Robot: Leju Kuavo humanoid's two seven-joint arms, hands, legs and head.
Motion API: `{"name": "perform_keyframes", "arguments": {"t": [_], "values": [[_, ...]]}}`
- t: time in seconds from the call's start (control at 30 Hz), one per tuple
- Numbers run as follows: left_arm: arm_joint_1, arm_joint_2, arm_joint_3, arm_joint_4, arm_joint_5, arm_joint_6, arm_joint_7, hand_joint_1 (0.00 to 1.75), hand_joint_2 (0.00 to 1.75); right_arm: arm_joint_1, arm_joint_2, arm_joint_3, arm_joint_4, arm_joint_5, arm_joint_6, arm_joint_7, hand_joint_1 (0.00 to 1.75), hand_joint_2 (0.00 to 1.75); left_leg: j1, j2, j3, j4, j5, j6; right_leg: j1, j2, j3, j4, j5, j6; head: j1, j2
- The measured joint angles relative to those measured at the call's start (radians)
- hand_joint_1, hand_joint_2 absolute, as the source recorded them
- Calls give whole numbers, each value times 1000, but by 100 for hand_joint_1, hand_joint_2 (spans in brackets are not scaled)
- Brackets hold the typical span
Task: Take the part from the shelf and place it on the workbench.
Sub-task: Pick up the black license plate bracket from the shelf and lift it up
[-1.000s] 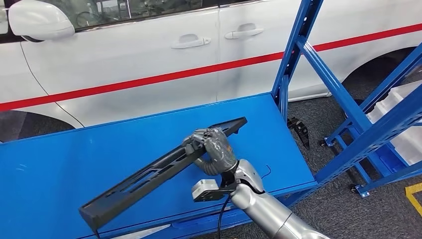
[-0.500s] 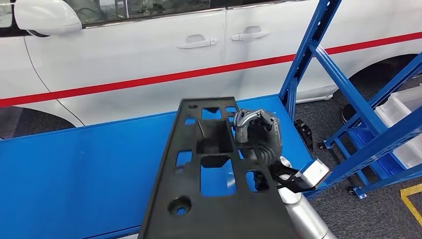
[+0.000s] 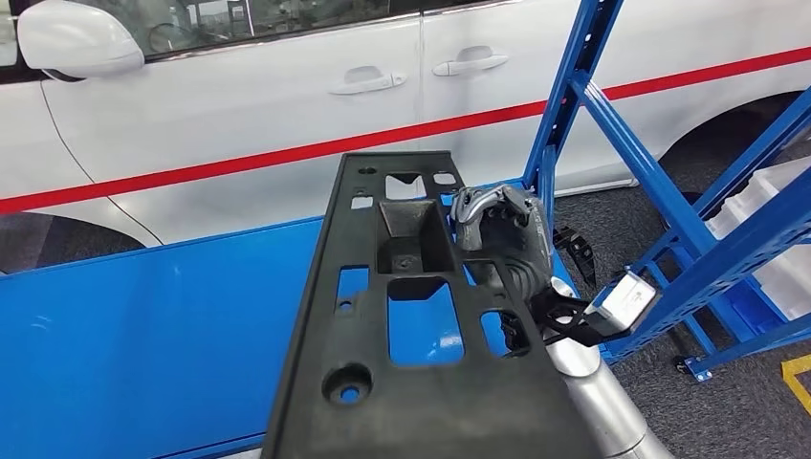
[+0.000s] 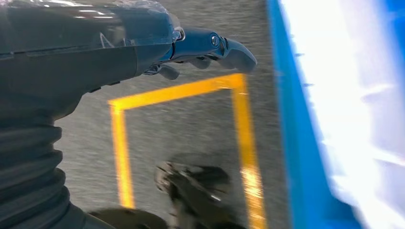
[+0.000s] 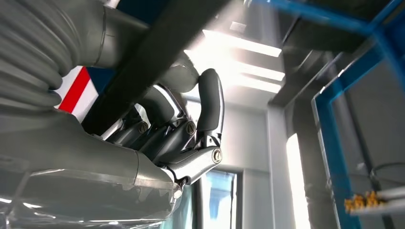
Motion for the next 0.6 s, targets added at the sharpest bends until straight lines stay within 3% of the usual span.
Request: {"name": "perform_keyframes", "arguments": {"t": [0.03,0.07,0.13,0.2,0.3,0.37,0.47,0.5,0.53,0.57,0.6], "values": [[1,0,-8,1,-2,14,31,0,175,-19,-5,13,6,-22,7,9,166,175,0,0,-5,8,10,1,1,1,0,0,0,0,0,0],[1,-1,-15,1,-4,27,58,0,175,-42,-11,29,14,-47,13,17,166,175,0,0,9,-25,38,3,1,3,2,1,0,0,0,0],[0,0,-27,3,-6,45,92,0,175,-84,-24,57,32,-90,11,29,166,175,-2,0,70,-160,110,15,3,4,5,1,-1,1,0,0],[0,0,-38,4,-9,55,109,0,175,-116,-35,81,49,-121,-1,47,166,175,-8,0,111,-260,142,25,6,3,2,2,0,8,0,0],[0,0,-55,5,-17,66,122,0,175,-146,-42,133,72,-155,-34,93,166,175,-10,0,117,-284,147,37,5,2,-3,1,3,24,0,0],[-2,0,-67,6,-27,68,120,0,175,-152,-44,171,87,-160,-58,117,166,175,-5,1,122,-298,156,49,5,2,-15,31,-21,34,0,0],[-4,-1,-84,7,-33,67,105,0,175,-140,-44,230,137,-120,-77,111,166,175,-3,2,124,-304,161,56,1,3,-93,202,-108,43,0,0],[-2,-1,-88,7,-32,67,99,0,175,-132,-42,247,165,-102,-75,98,166,175,-4,1,124,-303,160,56,-2,2,-118,252,-123,45,0,0],[-1,-2,-91,8,-30,68,96,0,175,-125,-37,263,196,-86,-72,85,166,175,-3,1,124,-302,159,56,-4,2,-127,270,-119,46,0,0],[1,-4,-93,8,-28,68,93,0,175,-121,-30,276,224,-74,-68,75,166,175,-3,0,124,-300,158,55,-6,2,-119,251,-97,47,0,0],[2,-5,-95,8,-26,68,91,0,175,-120,-21,284,247,-65,-64,68,166,175,-3,0,124,-297,155,52,-8,1,-94,197,-63,47,0,0]]}}
